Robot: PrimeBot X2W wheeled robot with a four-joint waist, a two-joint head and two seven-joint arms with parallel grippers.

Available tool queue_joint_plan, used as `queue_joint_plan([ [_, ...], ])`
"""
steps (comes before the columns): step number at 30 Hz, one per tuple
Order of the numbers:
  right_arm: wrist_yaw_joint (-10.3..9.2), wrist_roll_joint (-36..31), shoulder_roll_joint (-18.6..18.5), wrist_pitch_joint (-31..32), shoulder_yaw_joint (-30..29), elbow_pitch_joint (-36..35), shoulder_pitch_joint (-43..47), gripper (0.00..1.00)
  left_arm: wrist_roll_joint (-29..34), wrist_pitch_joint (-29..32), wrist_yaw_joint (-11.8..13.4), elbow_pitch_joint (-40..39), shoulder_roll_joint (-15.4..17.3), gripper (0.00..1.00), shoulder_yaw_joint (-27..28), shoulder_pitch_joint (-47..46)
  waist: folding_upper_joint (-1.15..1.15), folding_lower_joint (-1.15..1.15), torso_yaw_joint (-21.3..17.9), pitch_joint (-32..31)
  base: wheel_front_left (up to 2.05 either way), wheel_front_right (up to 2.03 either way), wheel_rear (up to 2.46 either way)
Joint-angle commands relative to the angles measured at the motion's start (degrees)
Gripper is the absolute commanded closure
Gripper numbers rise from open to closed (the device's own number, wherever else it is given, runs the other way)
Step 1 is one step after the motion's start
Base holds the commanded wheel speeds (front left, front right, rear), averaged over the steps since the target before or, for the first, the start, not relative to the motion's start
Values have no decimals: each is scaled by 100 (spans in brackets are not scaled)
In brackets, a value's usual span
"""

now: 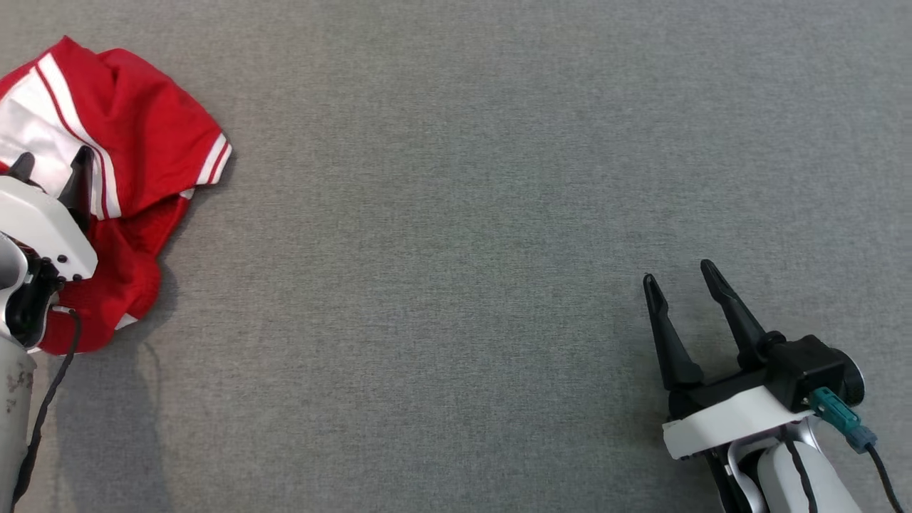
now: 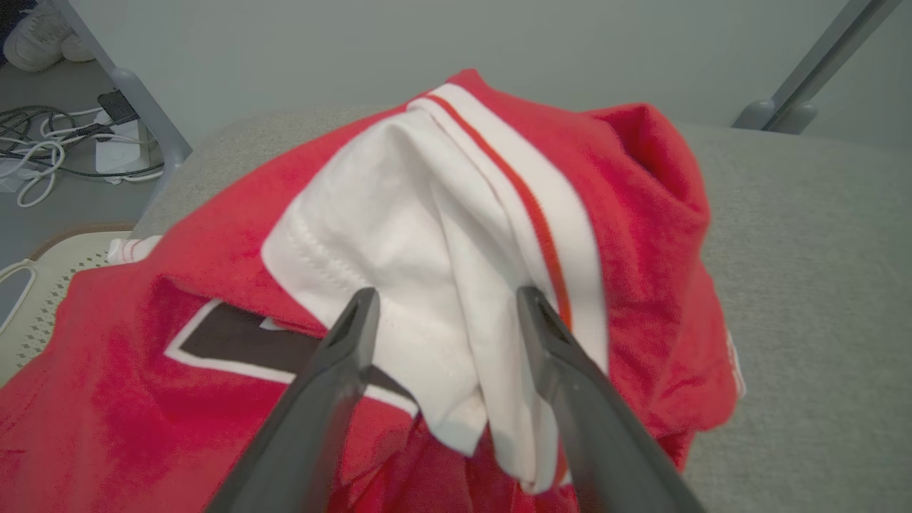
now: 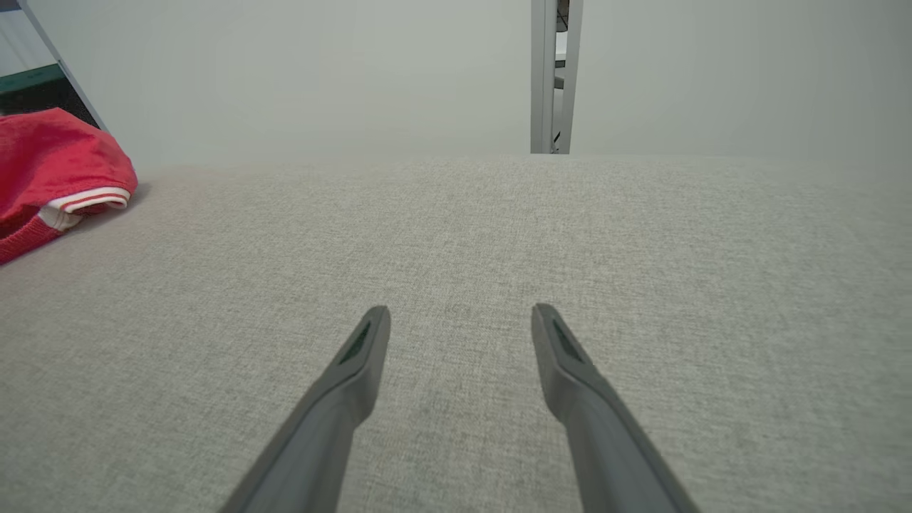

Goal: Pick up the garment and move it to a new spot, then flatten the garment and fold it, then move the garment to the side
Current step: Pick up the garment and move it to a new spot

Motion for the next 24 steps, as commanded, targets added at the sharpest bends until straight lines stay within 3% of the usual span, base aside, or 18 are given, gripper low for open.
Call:
queue_joint_plan([
  [1,10,81,-22,-33,16,-34,-36,0,-50,41,-1,132,30,0,-14,-106,0,0,-156,40,0,0,0],
  [4,11,128,-22,-33,33,-63,-33,0,-99,75,-4,214,93,0,-132,-154,0,0,-244,60,0,0,0],
  [6,11,157,-21,-33,32,-78,-23,0,-178,68,-5,195,86,10,-241,-146,0,0,-287,97,0,0,0],
  [8,11,185,-22,-33,32,-86,0,0,-228,28,-6,163,106,8,-338,-149,0,0,-311,142,0,0,0],
  [10,11,226,-22,-33,66,-87,-6,0,-286,-2,-7,157,134,24,-426,-165,0,0,-342,189,0,0,0],
  [11,11,232,-22,-33,84,-88,-19,0,-303,-22,-7,156,147,44,-469,-172,0,0,-360,209,0,0,0],
  [13,11,251,-22,-33,123,-77,-49,0,-356,-60,-7,176,185,56,-523,-201,0,0,-395,247,0,0,0],
  [17,11,272,-23,-33,122,-58,-93,0,-392,-150,-8,243,253,100,-643,-248,0,0,-458,277,0,0,0],
  [24,11,256,-23,-33,65,-58,-45,0,-395,-453,-8,155,300,100,-850,-244,0,0,-514,245,0,0,0],
])
